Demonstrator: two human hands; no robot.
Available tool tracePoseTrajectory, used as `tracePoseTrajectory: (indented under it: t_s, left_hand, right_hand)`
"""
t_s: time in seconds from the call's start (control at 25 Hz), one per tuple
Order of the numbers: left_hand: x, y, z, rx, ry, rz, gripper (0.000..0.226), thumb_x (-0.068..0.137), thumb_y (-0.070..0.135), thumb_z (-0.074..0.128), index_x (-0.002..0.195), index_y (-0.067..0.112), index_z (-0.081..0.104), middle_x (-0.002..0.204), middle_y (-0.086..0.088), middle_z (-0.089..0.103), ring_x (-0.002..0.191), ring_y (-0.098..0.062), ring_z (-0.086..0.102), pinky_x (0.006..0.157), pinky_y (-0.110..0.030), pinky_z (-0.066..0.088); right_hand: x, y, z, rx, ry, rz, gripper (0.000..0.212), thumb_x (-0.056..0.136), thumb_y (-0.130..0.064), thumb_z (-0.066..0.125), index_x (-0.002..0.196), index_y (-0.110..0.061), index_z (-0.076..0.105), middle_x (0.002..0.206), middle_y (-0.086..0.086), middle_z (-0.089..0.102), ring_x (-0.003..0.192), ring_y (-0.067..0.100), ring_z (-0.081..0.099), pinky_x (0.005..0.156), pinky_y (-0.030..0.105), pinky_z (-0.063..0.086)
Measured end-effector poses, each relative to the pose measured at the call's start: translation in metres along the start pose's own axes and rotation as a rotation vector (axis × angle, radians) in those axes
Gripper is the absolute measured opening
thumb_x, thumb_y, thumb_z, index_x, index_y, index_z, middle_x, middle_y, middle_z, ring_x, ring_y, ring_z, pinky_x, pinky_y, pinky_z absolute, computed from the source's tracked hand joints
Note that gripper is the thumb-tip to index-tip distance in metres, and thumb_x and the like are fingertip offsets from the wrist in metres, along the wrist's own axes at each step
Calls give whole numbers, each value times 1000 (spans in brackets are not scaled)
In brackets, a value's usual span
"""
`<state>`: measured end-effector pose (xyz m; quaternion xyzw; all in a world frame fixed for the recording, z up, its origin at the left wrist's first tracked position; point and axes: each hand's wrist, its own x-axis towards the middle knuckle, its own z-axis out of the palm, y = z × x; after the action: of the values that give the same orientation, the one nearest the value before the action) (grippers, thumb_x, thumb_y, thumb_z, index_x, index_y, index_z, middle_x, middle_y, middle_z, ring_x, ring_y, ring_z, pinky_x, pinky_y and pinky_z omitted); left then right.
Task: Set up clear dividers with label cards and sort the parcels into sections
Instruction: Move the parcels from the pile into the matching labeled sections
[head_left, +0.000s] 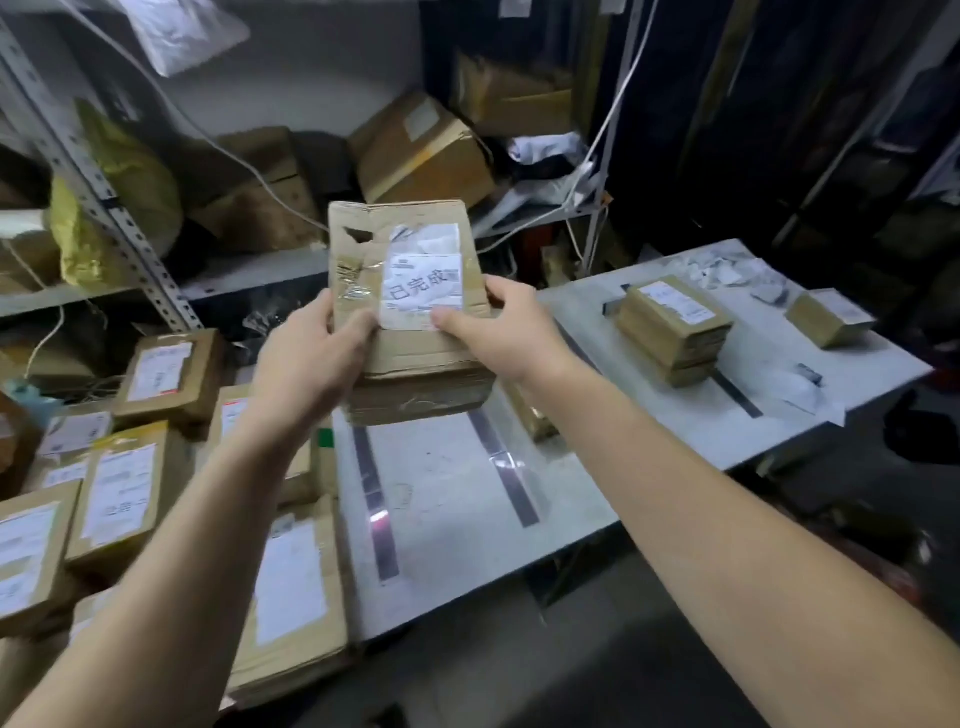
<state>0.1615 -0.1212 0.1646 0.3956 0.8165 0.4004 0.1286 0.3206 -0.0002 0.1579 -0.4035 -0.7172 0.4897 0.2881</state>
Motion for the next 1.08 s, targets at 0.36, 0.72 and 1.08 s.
tracePoseTrajectory:
  t_s: [0.36, 0.72, 1.08]
  left_hand:
    - [11, 73, 166, -188, -203, -44, 53, 80, 64, 49, 124, 39, 64, 108, 12, 74, 98, -16, 70, 89, -44, 59]
    - [77, 24, 288, -256, -331, -297, 76, 69, 71, 53, 136, 36, 57, 118, 8, 73, 108, -19, 69, 97, -43, 57]
    - [80, 18, 324, -172, -278, -366, 51, 96, 52, 60, 141, 28, 51, 128, 7, 67, 116, -21, 64, 99, -44, 54]
  right_hand:
    - [29, 88, -148, -13, 18, 118, 40, 81, -38, 81, 119, -34, 67, 110, -15, 73, 102, 10, 69, 93, 42, 58]
    - [136, 195, -153, -125, -111, 321, 39, 84, -29, 80, 118, -36, 64, 101, -23, 67, 102, 8, 66, 95, 38, 56]
    - [165, 239, -148, -175, -173, 303, 47, 79, -40, 79, 124, -37, 63, 111, -21, 70, 106, 10, 65, 97, 43, 55]
